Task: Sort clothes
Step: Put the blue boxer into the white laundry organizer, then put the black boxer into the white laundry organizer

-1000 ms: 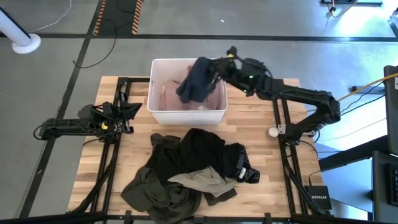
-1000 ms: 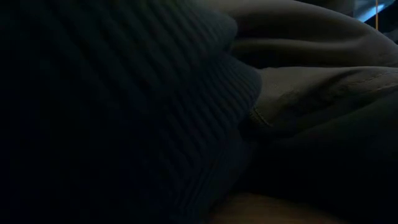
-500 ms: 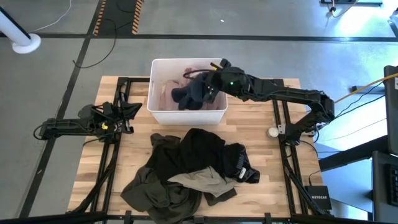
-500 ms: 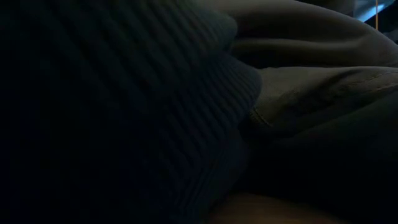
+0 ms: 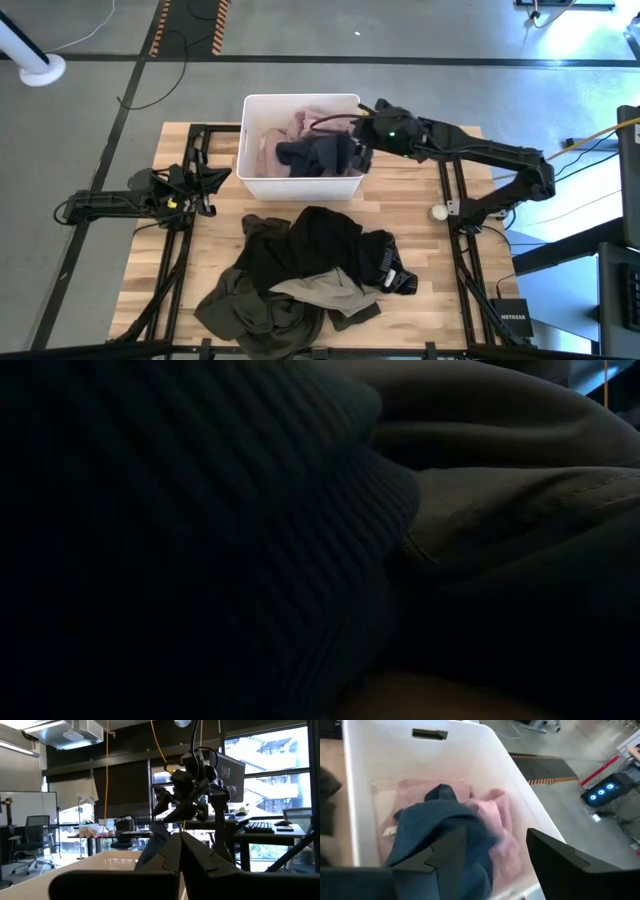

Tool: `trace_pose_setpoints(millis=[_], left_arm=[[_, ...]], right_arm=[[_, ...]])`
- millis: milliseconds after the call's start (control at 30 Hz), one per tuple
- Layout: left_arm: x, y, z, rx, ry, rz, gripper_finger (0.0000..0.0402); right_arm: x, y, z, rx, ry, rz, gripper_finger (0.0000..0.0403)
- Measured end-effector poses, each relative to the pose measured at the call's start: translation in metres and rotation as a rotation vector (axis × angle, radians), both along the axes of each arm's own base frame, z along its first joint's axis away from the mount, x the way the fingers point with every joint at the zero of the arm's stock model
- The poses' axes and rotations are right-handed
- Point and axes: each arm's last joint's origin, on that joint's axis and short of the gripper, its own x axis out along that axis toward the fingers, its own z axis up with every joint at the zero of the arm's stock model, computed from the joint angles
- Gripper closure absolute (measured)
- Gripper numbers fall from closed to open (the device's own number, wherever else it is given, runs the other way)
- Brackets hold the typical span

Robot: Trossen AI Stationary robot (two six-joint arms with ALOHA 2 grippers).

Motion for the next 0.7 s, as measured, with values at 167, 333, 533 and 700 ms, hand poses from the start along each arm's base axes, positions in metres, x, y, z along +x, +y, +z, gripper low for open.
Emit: trace_pose_setpoints(millis=[167, 333, 533, 700], left_arm=[[0.0, 0.0, 0.001, 0.002, -0.008, 0.001, 0.0402], [0.0, 0.0, 0.001, 0.003, -0.007, 0.001, 0.0402], [-0.001, 0.0, 0.003, 0.003, -0.031, 0.001, 0.0402], [-0.002, 0.0, 0.004, -0.007, -0.048, -0.003, 0.0402]], right_arm=[[-0.023, 0.007, 0.007, 0.095, 0.014, 0.01, 0.0178], [-0.043, 0.021, 0.014, 0.264, -0.004, 0.121, 0.0178], [-0.054, 0.06, 0.007, 0.369, 0.133, 0.261, 0.0178], [-0.057, 0.097, -0.009, 0.446, 0.244, 0.33, 0.0178]])
